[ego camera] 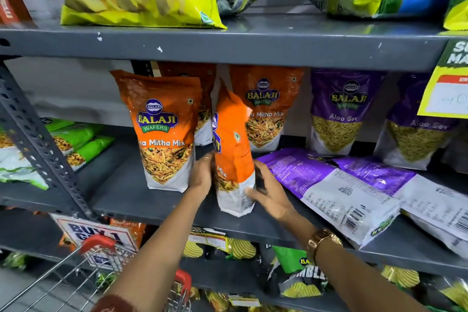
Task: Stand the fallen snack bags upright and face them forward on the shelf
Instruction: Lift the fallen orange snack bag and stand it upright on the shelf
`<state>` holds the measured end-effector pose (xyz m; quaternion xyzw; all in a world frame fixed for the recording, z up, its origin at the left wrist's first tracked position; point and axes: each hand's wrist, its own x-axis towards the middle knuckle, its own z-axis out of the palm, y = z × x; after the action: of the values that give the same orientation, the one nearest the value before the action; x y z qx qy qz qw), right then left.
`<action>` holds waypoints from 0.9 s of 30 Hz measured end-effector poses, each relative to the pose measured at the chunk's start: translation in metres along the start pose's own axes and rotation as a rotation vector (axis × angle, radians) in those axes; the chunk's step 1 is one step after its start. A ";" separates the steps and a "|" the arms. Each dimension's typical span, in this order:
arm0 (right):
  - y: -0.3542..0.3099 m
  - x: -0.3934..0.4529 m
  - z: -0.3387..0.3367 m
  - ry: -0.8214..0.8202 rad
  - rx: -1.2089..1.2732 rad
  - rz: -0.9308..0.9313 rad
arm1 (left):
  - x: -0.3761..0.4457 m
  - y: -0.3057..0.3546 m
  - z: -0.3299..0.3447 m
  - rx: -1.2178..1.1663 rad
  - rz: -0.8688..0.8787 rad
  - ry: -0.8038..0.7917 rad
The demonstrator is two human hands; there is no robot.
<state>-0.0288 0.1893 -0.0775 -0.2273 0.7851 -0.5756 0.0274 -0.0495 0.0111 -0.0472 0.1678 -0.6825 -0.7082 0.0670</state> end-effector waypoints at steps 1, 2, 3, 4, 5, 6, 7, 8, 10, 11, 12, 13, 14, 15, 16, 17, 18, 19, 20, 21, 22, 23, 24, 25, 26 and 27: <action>0.003 0.003 -0.002 -0.012 0.066 0.064 | -0.002 -0.005 -0.004 0.040 0.062 0.104; 0.005 0.005 -0.004 0.025 0.085 0.112 | -0.005 -0.011 -0.007 0.095 0.133 0.204; 0.006 0.005 -0.005 0.095 0.048 0.134 | -0.009 -0.015 -0.009 0.150 0.194 0.287; 0.007 0.005 -0.005 0.177 -0.006 0.138 | -0.012 -0.017 -0.010 0.175 0.237 0.342; 0.007 0.002 -0.005 0.248 -0.036 0.135 | -0.014 -0.017 -0.008 0.168 0.255 0.356; 0.007 -0.001 -0.003 0.287 -0.026 0.118 | -0.013 -0.016 -0.006 0.141 0.245 0.325; 0.007 -0.005 0.000 0.294 -0.013 0.096 | -0.013 -0.012 -0.001 0.103 0.212 0.267; 0.007 -0.009 0.004 0.281 -0.013 0.082 | -0.012 -0.008 0.003 0.056 0.167 0.203; 0.006 -0.013 0.009 0.242 -0.048 0.080 | -0.011 -0.005 0.007 -0.019 0.088 0.131; 0.005 -0.013 0.011 0.233 -0.077 0.084 | -0.011 -0.005 0.007 -0.020 0.074 0.117; 0.004 -0.012 0.011 0.229 -0.094 0.092 | -0.012 -0.006 0.006 -0.009 0.074 0.105; 0.001 -0.011 0.011 0.226 -0.087 0.106 | -0.013 -0.008 0.005 0.005 0.081 0.093; -0.002 -0.009 0.011 0.225 -0.052 0.123 | -0.014 -0.009 0.003 0.022 0.095 0.086; -0.004 -0.007 0.012 0.226 -0.011 0.139 | -0.015 -0.012 0.002 0.049 0.117 0.093; -0.006 -0.006 0.012 0.231 0.022 0.152 | -0.018 -0.014 0.001 0.085 0.150 0.111; -0.007 -0.004 0.011 0.245 0.040 0.165 | -0.021 -0.016 0.000 0.125 0.193 0.136; -0.008 -0.002 0.011 0.260 0.052 0.179 | -0.026 -0.019 -0.002 0.159 0.237 0.164; -0.009 0.000 0.010 0.277 0.062 0.204 | -0.032 -0.020 -0.004 0.190 0.276 0.188; -0.010 0.001 0.010 0.296 0.073 0.237 | -0.037 -0.022 -0.006 0.222 0.307 0.206; -0.011 0.001 0.010 0.315 0.077 0.269 | -0.042 -0.024 -0.008 0.257 0.329 0.222; -0.014 0.002 0.011 0.340 0.082 0.296 | -0.047 -0.026 -0.009 0.299 0.342 0.240; -0.015 0.002 0.011 0.373 0.086 0.316 | -0.051 -0.027 -0.010 0.339 0.354 0.261; -0.015 0.003 0.012 0.415 0.094 0.331 | -0.055 -0.027 -0.010 0.367 0.368 0.277; -0.015 0.004 0.013 0.461 0.098 0.344 | -0.059 -0.028 -0.010 0.382 0.385 0.279; -0.014 0.006 0.013 0.499 0.093 0.355 | -0.064 -0.028 -0.011 0.387 0.402 0.270; -0.014 0.007 0.014 0.522 0.081 0.367 | -0.067 -0.028 -0.012 0.389 0.417 0.258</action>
<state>-0.0261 0.1704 -0.0680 0.0747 0.7700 -0.6306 -0.0627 0.0214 0.0228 -0.0656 0.1224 -0.8109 -0.5080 0.2634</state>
